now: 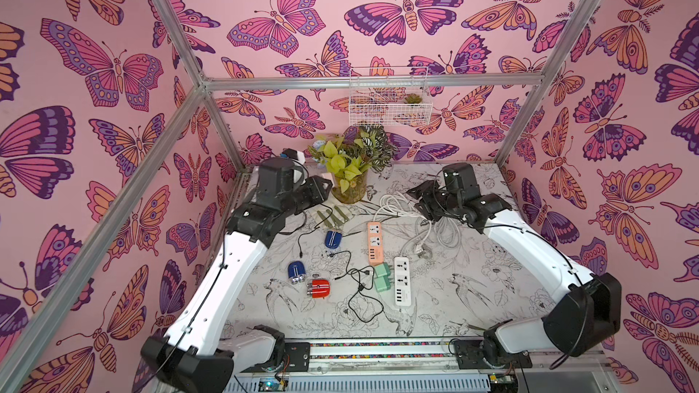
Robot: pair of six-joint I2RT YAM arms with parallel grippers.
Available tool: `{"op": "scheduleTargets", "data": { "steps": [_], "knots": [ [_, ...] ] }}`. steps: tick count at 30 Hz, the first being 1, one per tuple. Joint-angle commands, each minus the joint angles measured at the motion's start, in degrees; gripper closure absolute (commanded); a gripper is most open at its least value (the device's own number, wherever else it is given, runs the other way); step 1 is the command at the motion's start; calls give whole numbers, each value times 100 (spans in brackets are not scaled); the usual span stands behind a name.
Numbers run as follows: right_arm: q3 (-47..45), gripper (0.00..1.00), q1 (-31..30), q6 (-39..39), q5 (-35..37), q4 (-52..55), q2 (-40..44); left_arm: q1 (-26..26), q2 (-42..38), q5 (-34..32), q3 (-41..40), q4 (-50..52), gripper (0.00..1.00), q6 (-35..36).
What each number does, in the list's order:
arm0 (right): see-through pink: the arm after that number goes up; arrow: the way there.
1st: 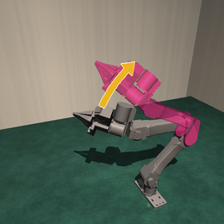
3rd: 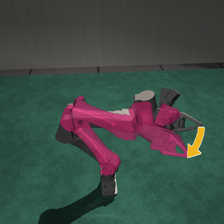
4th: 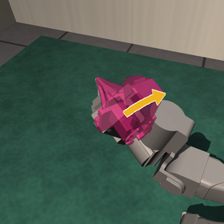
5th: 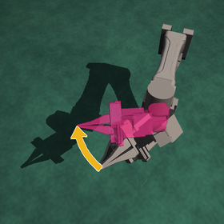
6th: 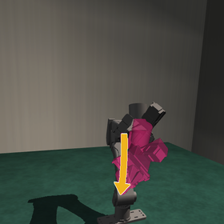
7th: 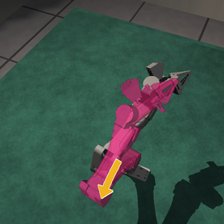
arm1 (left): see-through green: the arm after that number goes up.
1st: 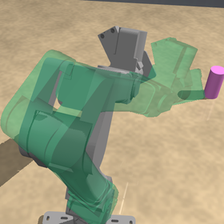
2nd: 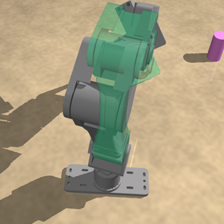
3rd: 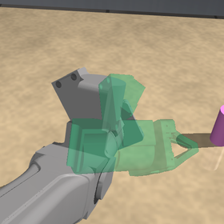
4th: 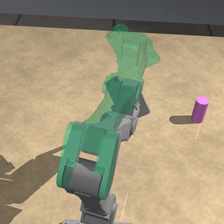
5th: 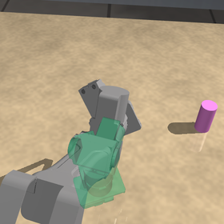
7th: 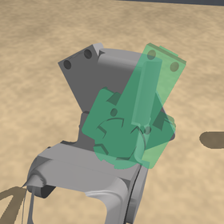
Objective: Charge the electric shaver
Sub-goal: Insert the plug into the socket.
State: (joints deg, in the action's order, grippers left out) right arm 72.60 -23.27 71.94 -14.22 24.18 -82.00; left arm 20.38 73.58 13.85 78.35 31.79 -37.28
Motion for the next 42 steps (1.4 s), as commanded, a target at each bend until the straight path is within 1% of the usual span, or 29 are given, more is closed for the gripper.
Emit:
{"op": "scheduleTargets", "data": {
  "steps": [1, 2, 6, 11, 16, 21, 24, 28, 31, 42],
  "knots": [
    [294, 47, -29, -510, -75, 379, -36, 357, 775, 183, -146, 306, 100, 137],
    [380, 47, -31, -655, -81, 536, -43, 470, 1029, 251, -19, 325, 100, 113],
    [657, 47, -29, -1350, -124, 1164, -123, 869, 2049, 146, 699, 849, 100, -24],
    [609, 47, -30, -2279, -190, 1670, -85, 1136, 3223, 102, 1637, 1625, 100, -43],
    [454, 46, -28, -2968, -23, 2041, 76, 1277, 3956, 127, 2351, 2135, 100, -91],
    [367, 43, -18, -3446, 78, 2226, 123, 1472, 4587, -48, 3110, 2649, 100, -82],
    [377, 43, -3, -3619, 140, 2338, 114, 1543, 4986, -96, 3555, 2967, 100, -67],
    [377, 43, 37, -3695, 152, 2425, 148, 1598, 5452, -423, 4246, 3639, 100, -40],
    [318, 43, 57, -3692, 147, 2390, 215, 1609, 5559, -596, 4368, 3742, 100, -54],
    [241, 43, 120, -3643, 68, 2328, 262, 1677, 6090, -683, 4883, 3902, 100, -89]
  ]
}}
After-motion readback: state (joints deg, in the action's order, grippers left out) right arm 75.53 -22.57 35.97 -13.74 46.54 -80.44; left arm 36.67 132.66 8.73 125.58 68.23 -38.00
